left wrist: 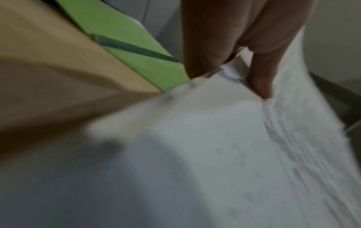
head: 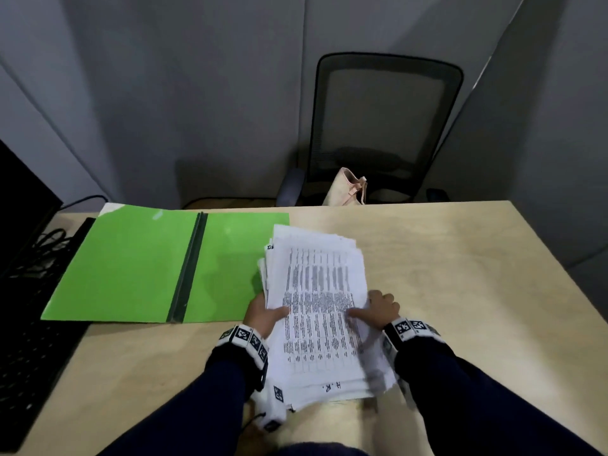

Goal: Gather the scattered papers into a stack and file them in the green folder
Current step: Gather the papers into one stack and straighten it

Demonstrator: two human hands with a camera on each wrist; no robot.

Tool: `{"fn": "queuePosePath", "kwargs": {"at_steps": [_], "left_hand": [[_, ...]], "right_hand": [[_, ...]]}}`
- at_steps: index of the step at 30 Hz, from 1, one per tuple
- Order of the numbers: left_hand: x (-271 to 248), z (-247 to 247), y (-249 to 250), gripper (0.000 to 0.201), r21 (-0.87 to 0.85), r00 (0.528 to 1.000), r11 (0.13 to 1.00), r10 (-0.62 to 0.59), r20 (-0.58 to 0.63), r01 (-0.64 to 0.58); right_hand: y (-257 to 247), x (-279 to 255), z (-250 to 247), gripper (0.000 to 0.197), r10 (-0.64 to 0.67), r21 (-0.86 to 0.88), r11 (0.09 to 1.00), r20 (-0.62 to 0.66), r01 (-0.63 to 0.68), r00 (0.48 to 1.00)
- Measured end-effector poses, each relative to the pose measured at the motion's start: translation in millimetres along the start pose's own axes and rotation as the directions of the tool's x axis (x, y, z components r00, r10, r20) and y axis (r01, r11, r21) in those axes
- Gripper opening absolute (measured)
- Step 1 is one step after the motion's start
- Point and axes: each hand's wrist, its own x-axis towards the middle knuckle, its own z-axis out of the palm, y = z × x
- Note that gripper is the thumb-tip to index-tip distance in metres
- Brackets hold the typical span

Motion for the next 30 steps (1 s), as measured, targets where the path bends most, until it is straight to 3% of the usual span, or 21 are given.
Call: {"fn": "queuePosePath", "kwargs": {"at_steps": [2, 3, 6, 8, 11, 13, 15, 18, 20, 26, 30], "left_hand": [[-1.2, -6.1, 10.1, 0.041, -0.041, 0.995, 0.997, 0.068, 0.067, -0.065], [-3.3, -11.1, 15.6, 0.033, -0.072, 0.991, 0.994, 0.093, 0.092, -0.086], [-10.8, -22.5, 31.4, 0.031, -0.13, 0.978, 0.981, 0.163, 0.129, -0.146], [-13.9, -26.0, 39.9, 0.034, -0.151, 0.967, 0.963, 0.239, 0.087, -0.224], [-21.4, -20.5, 57.6, 0.036, -0.084, 0.917, 0.913, 0.394, -0.062, -0.398], [-31.5, -14.8, 75.0, 0.036, 0.01, 0.851, 0.869, 0.487, -0.195, -0.495], [-41.7, -10.6, 88.0, 0.035, 0.055, 0.754, 0.804, 0.577, -0.314, -0.592], [-51.8, -9.7, 92.2, 0.036, 0.084, 0.648, 0.731, 0.647, -0.403, -0.677], [-53.2, -13.1, 83.7, 0.044, 0.007, 0.652, 0.713, 0.645, -0.399, -0.701], [-40.5, -27.9, 62.0, 0.083, -0.275, 0.79, 0.74, 0.566, -0.237, -0.613], [-32.5, -31.6, 64.6, 0.074, -0.328, 0.828, 0.763, 0.539, -0.152, -0.557]], "right_hand": [[9.2, 6.3, -10.9, 0.107, 0.011, 0.335, 0.942, -0.03, 0.0, 1.0], [10.5, 4.5, -16.3, 0.102, 0.003, 0.502, 0.864, -0.052, 0.023, 0.999], [2.3, -9.7, -34.4, 0.058, -0.12, 0.765, 0.628, -0.086, 0.143, 0.989], [-14.4, -23.5, -43.2, 0.038, -0.161, 0.797, 0.537, -0.223, 0.275, 0.961], [-40.8, -36.7, -48.2, 0.022, -0.143, 0.747, 0.496, -0.432, 0.442, 0.89], [-59.4, -47.6, -52.9, 0.021, -0.176, 0.712, 0.436, -0.532, 0.55, 0.828], [-74.8, -59.2, -57.3, 0.028, -0.206, 0.661, 0.371, -0.627, 0.653, 0.751], [-86.4, -75.2, -60.5, 0.034, -0.223, 0.588, 0.304, -0.721, 0.749, 0.656], [-84.1, -81.2, -57.5, 0.034, -0.221, 0.594, 0.27, -0.727, 0.758, 0.65], [-72.0, -77.5, -49.5, 0.055, -0.19, 0.721, 0.153, -0.65, 0.676, 0.736], [-72.5, -71.9, -46.0, 0.035, -0.131, 0.791, 0.161, -0.575, 0.59, 0.807]]}}
